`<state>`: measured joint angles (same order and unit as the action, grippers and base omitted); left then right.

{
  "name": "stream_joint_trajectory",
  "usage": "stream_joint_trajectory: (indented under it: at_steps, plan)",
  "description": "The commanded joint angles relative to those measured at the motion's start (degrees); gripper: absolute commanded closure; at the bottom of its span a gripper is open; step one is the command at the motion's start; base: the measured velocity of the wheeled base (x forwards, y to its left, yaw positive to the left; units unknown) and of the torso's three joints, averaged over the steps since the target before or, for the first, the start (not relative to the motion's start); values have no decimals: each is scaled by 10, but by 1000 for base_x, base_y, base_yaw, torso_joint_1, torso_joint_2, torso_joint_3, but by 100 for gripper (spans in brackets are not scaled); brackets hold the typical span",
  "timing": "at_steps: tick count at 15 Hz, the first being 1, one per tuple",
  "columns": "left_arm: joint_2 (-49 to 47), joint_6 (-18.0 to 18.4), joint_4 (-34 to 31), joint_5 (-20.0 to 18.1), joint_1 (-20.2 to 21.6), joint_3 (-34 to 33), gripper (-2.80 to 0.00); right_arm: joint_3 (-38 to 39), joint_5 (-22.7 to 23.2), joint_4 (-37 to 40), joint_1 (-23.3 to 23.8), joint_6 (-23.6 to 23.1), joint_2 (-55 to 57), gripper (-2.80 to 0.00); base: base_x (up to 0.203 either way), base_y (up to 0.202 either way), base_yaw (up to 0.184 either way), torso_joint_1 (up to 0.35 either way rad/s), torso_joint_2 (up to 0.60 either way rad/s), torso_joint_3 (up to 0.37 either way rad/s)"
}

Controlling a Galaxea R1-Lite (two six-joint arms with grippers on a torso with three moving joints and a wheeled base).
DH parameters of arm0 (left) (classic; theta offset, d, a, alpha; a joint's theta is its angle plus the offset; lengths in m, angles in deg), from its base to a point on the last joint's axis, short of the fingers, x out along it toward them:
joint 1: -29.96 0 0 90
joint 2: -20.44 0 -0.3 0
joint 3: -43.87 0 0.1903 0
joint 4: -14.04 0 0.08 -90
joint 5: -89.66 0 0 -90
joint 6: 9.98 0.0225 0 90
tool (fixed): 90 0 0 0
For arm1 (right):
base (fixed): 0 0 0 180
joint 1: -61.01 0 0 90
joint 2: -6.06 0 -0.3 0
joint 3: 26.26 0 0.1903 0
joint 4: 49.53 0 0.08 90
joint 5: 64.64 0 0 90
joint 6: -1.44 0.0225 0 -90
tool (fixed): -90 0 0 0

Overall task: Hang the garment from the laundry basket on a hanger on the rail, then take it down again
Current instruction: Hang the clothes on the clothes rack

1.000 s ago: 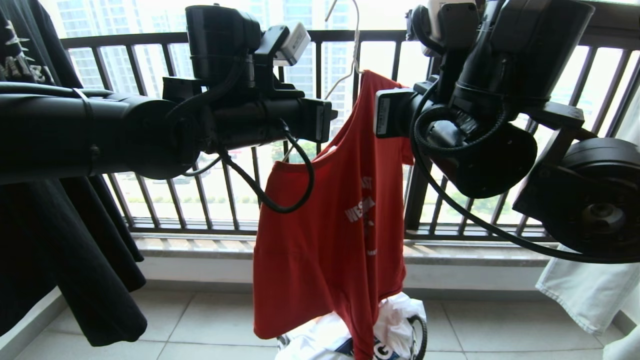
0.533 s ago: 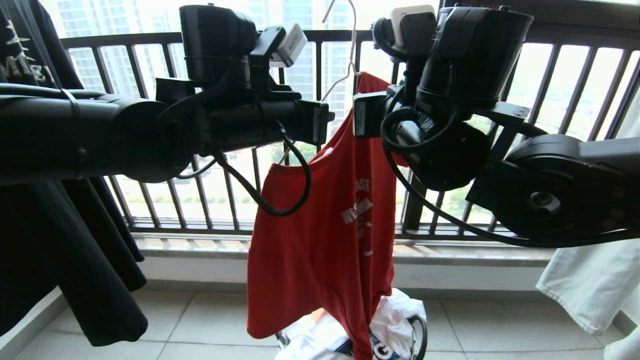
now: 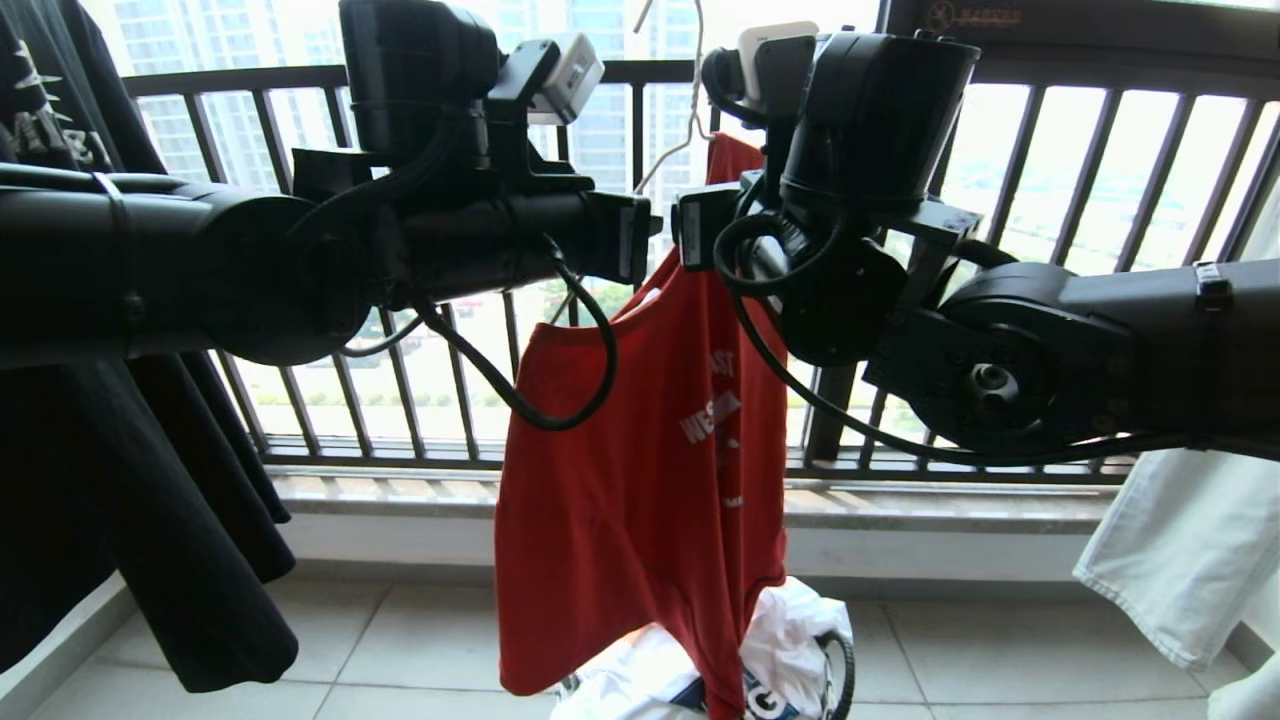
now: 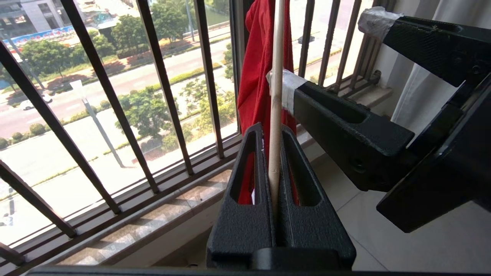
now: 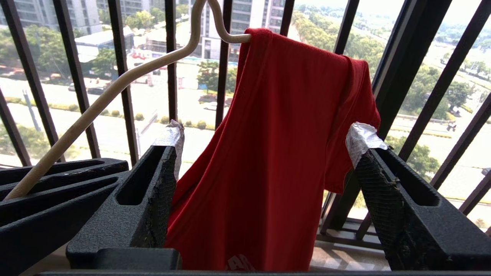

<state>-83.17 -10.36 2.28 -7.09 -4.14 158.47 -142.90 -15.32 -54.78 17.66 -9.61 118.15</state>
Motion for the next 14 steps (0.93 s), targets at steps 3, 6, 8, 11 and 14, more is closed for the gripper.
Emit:
stream_joint_trajectory:
  at_steps: [3, 6, 8, 11, 14]
  plan:
    - [6, -1, 1, -1, 0, 1, 0, -8, -3, -3, 14, -5, 14, -280, 0, 0, 0, 0, 0, 0]
    - [5, -1, 2, -1, 0, 5, 0, 3, -4, -5, 22, -3, 11, -280, 0, 0, 0, 0, 0, 0]
    - [5, -1, 2, -1, 0, 5, 0, 12, -7, -7, 25, -3, 10, -280, 0, 0, 0, 0, 0, 0]
    - [4, -1, 2, -1, 2, 7, 0, 12, -7, -7, 29, -2, 8, -280, 0, 0, 0, 0, 0, 0]
    - [3, -1, 2, 1, 2, 12, 0, 23, -7, -7, 30, -1, 3, -280, 0, 0, 0, 0, 0, 0]
